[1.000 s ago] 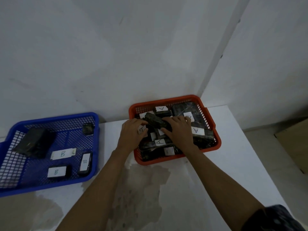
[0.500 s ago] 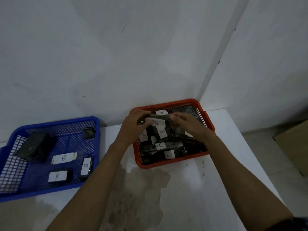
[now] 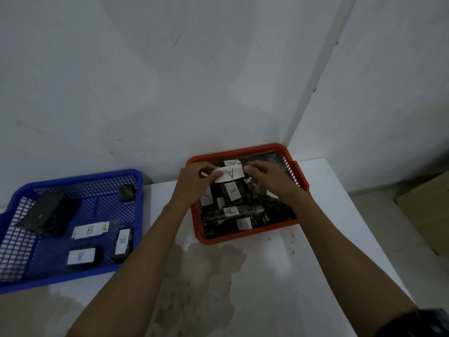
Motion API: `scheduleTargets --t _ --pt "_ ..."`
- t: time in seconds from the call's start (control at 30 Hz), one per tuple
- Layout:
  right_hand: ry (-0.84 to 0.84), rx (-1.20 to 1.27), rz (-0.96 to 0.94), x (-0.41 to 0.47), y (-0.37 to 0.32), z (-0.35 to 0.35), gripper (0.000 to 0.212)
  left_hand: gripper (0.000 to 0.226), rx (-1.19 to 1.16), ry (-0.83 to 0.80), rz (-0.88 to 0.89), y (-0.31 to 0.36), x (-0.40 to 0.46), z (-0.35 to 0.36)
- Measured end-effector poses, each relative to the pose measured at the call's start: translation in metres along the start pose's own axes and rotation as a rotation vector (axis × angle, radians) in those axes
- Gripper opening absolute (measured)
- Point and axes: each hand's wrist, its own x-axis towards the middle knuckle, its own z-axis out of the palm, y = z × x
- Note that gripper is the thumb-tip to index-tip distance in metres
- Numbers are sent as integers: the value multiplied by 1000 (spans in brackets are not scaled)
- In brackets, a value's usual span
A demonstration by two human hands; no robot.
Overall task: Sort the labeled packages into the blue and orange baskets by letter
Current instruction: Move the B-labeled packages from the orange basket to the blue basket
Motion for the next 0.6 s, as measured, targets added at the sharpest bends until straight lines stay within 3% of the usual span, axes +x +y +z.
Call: scheduleTargets --t 0.13,0.23,0.37,0.6 --pt "292 36 -4 8 19 -18 20 24 -66 -7 -23 1 6 15" --pt "519 -187 129 10 43 -33 30 29 -88 -23 -88 -8 5 26" --pt "479 -454 214 7 65 -30 33 27 -60 -54 -121 -21 4 41" --pt "506 -511 227 7 70 -28 36 37 3 -76 -171 -32 10 52"
